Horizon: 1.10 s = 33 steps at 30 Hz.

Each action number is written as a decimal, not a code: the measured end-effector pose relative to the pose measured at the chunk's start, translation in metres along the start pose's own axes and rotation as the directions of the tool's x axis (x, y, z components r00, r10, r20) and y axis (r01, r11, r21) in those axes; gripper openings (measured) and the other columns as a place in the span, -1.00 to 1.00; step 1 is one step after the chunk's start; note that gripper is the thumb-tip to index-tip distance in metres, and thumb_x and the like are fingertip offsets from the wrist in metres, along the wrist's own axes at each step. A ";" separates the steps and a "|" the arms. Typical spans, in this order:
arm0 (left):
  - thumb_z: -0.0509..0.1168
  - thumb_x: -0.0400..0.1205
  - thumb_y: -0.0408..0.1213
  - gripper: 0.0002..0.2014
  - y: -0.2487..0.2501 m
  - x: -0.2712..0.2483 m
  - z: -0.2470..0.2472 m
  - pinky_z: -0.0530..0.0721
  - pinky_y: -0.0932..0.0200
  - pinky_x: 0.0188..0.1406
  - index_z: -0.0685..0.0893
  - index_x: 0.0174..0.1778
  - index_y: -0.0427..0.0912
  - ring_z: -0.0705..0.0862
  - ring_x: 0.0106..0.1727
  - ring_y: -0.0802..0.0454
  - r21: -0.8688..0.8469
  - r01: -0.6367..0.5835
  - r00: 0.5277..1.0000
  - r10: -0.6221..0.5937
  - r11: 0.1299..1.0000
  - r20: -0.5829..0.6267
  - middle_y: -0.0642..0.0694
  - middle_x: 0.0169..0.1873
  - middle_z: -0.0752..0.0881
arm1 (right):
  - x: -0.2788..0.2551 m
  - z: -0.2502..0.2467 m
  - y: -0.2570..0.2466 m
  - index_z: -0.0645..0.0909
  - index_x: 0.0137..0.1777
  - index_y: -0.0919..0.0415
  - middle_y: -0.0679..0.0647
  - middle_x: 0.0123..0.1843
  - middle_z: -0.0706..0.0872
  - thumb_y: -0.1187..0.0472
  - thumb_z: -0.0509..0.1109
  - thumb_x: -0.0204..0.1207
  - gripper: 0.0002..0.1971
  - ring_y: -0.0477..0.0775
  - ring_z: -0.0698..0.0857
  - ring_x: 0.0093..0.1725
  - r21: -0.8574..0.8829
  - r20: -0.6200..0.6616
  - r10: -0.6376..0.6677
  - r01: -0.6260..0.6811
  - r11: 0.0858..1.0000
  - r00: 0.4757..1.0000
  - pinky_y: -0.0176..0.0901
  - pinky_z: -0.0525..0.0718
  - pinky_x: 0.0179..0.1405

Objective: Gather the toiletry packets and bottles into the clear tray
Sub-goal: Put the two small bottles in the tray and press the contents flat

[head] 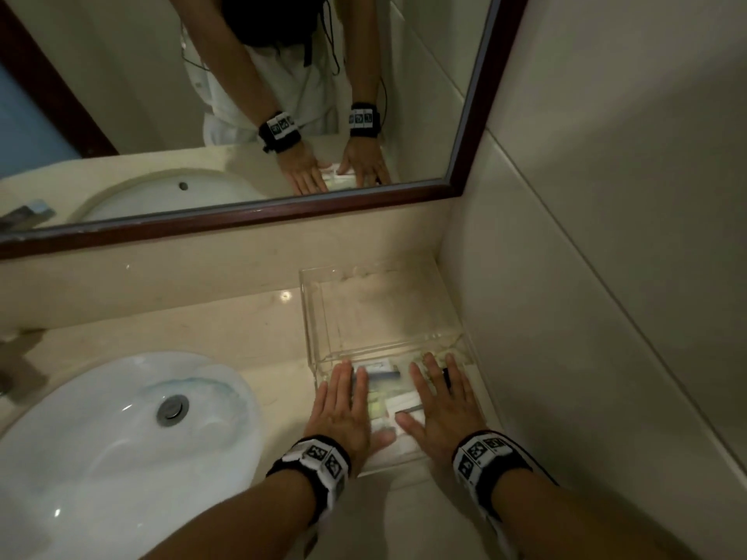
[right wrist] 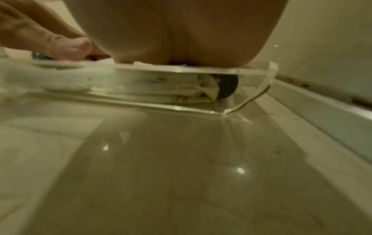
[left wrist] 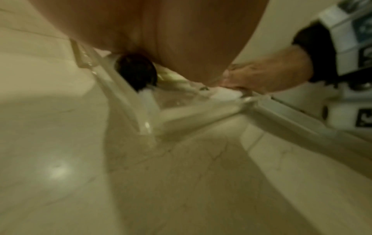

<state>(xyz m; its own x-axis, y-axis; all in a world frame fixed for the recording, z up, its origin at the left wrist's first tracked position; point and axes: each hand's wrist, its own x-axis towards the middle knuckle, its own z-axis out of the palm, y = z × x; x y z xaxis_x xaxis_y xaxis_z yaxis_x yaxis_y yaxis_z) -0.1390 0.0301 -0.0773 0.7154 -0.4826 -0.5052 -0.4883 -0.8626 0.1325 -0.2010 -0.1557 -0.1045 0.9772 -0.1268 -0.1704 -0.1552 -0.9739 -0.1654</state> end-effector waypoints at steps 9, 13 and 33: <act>0.19 0.77 -0.10 -0.56 -0.025 -0.021 -0.007 0.37 0.09 0.55 0.50 0.55 -0.19 0.46 0.52 -0.21 -0.534 -0.053 0.914 -0.175 0.844 -0.367 -0.20 0.57 0.41 | -0.010 -0.024 0.010 0.49 0.45 0.32 0.33 0.35 0.59 0.04 0.13 0.64 -0.51 0.36 0.55 0.32 0.420 -0.187 0.381 -0.277 0.864 0.905 0.14 0.48 0.37; 0.21 0.78 -0.11 -0.63 -0.025 -0.016 -0.005 0.47 0.05 0.43 0.60 0.43 -0.23 0.55 0.39 -0.23 -0.663 0.017 0.886 -0.319 0.748 -0.337 -0.22 0.43 0.52 | -0.016 -0.031 0.017 0.47 0.44 0.38 0.34 0.35 0.55 0.19 0.24 0.67 -0.60 0.34 0.56 0.29 0.612 -0.099 0.544 -0.381 0.693 0.833 0.02 0.49 0.29; 0.15 0.77 -0.22 -0.68 -0.016 -0.016 0.000 0.60 -0.02 0.27 0.53 0.43 -0.19 0.64 0.30 -0.25 -0.853 0.246 0.785 -0.611 0.461 -0.104 -0.21 0.33 0.63 | -0.026 -0.008 0.015 0.56 0.19 0.36 0.37 0.14 0.69 0.15 0.15 0.73 -0.71 0.36 0.66 0.09 0.602 0.064 0.632 -0.535 0.593 0.772 0.08 0.59 0.05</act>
<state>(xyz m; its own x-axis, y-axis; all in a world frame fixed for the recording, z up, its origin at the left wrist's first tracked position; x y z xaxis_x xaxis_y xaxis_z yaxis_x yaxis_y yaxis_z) -0.1428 0.0516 -0.0718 0.9118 0.1324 -0.3888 0.3770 -0.6455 0.6642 -0.2277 -0.1686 -0.0945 0.6470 -0.7017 -0.2983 -0.7023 -0.3960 -0.5916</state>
